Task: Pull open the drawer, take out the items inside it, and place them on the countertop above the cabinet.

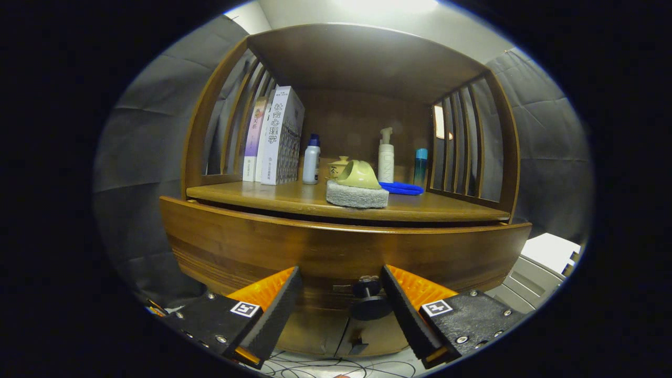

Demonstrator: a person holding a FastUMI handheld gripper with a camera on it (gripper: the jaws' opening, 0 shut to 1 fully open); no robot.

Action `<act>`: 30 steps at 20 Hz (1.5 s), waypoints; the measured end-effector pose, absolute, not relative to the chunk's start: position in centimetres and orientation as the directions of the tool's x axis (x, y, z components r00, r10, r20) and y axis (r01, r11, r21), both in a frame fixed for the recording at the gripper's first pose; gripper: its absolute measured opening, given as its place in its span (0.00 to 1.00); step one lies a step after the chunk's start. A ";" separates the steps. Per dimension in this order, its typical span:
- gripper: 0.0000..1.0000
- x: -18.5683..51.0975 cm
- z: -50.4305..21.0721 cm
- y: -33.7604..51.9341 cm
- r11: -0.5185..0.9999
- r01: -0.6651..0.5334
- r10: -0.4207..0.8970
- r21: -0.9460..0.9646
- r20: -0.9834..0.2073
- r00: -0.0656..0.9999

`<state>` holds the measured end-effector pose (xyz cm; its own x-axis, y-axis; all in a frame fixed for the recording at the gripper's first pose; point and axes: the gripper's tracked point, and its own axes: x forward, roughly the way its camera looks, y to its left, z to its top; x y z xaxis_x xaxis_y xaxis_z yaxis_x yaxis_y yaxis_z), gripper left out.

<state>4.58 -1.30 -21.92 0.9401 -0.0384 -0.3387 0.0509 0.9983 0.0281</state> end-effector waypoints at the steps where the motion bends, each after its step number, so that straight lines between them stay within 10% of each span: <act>1: 0.96 5.2 -22.0 -1.4 0.998 0.051 -0.038 0.030 -0.337 0.941; 30: 0.97 -4.7 -5.2 0.9 0.990 0.105 -0.091 0.096 -0.144 0.985</act>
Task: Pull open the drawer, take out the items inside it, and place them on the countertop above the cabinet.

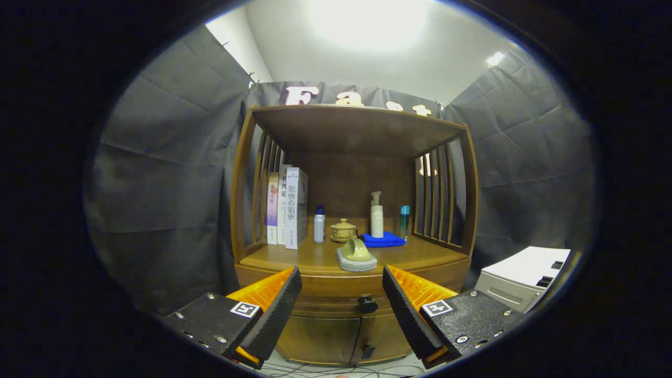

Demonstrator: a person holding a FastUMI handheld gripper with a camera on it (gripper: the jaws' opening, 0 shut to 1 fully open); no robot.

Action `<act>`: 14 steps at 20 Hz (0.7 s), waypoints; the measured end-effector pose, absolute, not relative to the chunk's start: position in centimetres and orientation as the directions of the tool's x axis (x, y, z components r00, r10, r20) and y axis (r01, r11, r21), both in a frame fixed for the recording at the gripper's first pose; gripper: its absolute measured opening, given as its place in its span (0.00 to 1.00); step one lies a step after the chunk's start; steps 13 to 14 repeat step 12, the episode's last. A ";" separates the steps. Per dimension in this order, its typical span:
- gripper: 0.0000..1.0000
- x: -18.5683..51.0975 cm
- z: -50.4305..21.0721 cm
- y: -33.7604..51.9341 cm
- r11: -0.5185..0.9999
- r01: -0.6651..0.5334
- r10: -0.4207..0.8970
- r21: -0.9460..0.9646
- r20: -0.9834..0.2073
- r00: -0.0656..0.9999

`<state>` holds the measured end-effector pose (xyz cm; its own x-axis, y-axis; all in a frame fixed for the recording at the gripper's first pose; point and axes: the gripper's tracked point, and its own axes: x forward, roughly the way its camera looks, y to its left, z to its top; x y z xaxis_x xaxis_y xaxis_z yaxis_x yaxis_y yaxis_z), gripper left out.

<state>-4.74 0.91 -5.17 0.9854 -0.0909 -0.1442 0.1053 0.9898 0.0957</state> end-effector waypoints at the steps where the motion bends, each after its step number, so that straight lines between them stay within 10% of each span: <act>1: 0.97 -5.1 -5.0 0.6 0.989 0.112 -0.098 0.095 -0.140 0.985; 14: 0.96 -6.6 -2.8 -0.9 0.986 0.152 -0.146 0.068 -0.084 0.986</act>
